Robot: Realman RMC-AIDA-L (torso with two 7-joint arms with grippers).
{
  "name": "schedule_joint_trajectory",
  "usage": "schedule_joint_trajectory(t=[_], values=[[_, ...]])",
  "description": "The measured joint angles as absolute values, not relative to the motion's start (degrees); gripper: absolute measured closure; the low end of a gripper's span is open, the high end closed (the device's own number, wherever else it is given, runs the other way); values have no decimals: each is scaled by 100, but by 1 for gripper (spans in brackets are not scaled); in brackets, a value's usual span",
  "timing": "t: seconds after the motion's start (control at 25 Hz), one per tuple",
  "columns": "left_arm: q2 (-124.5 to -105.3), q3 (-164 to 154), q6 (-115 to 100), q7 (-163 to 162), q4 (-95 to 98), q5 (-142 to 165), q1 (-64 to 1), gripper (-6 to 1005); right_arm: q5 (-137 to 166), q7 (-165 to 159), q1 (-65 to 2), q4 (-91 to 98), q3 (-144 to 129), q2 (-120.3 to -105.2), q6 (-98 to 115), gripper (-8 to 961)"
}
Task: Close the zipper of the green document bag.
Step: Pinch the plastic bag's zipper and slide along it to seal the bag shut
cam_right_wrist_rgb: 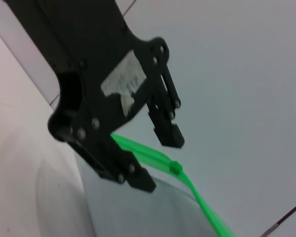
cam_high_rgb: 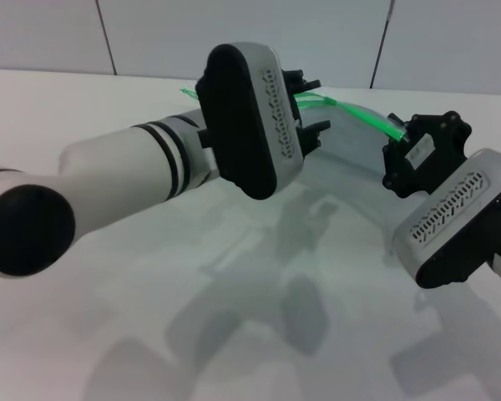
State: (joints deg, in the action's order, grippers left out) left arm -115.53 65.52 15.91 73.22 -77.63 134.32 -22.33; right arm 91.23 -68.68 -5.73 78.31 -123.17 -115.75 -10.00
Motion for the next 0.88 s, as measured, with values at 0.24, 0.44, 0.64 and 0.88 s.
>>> schedule_joint_trajectory(t=[0.24,0.44,0.64,0.88], values=[[-11604,6497,1590,7389,-7637,13441,-2357,528,9123,-6876,-584,7831,-12327,-11575,-998,904],[-11609,6486,1589,7405,-7634,13449,-2383,530,9123,-6881,-596,7831,-12344,-11575,-1002,905],[-11610,6486,1549,7445,-7628,13452,-2384,531,9123,-6898,-598,7837,-12376,-11575,-1012,905],[-11613,6532,1518,7568,-7611,13451,-2410,534,9123,-6893,-598,7865,-12403,-11583,-1022,905]])
